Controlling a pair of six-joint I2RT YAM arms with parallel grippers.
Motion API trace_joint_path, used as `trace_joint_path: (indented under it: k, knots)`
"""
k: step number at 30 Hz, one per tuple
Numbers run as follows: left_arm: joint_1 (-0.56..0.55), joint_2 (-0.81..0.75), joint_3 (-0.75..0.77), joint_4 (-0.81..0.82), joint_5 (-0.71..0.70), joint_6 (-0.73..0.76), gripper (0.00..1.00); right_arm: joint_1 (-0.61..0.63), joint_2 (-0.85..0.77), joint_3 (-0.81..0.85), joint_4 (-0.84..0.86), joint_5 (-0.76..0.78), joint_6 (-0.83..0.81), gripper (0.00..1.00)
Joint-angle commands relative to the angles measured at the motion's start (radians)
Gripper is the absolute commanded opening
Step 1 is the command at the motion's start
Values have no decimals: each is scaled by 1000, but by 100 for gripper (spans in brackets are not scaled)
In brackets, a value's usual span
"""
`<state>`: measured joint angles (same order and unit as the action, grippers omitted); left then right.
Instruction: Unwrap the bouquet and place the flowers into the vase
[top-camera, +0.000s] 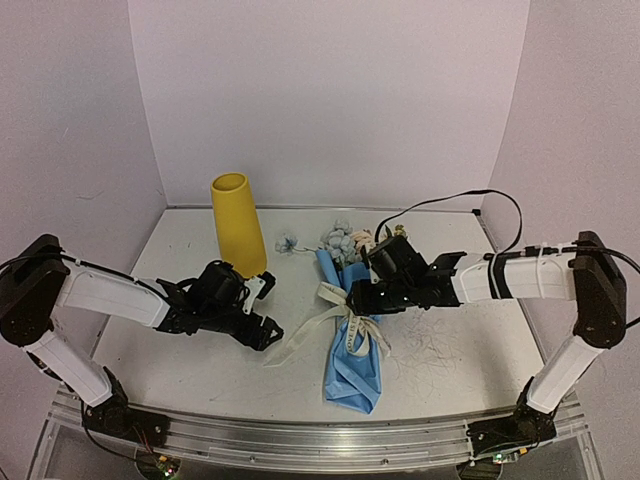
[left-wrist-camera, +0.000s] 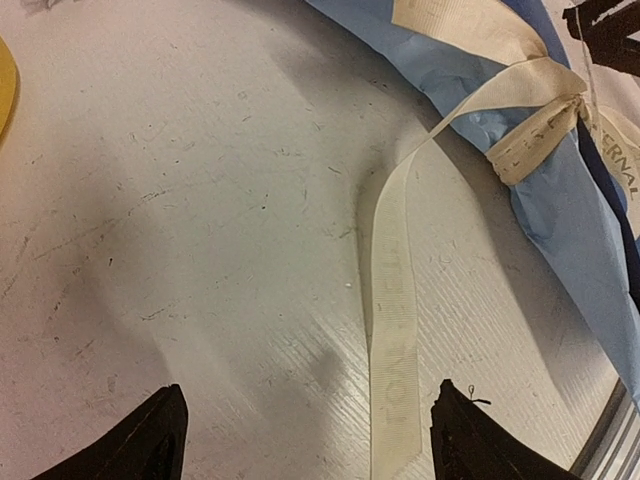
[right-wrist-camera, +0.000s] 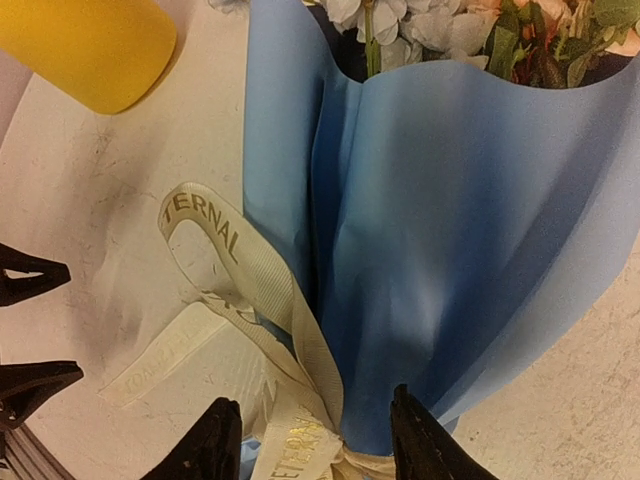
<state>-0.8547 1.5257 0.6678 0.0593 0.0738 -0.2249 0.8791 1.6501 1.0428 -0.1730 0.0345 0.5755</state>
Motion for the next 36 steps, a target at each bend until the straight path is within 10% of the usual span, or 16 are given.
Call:
trace_joint_path:
  k: [1,14,36]
  knots:
    - [-5,-10,29,-3,-22,3,86,12,32,52,-5,23,-14,49]
    - [-10,6,41,-29,8,-2,91,19,21,34,27,-27,-19,0]
    - [-175,282,393,-349,-198,-35,83,19,-197,-86,72,68,39,0]
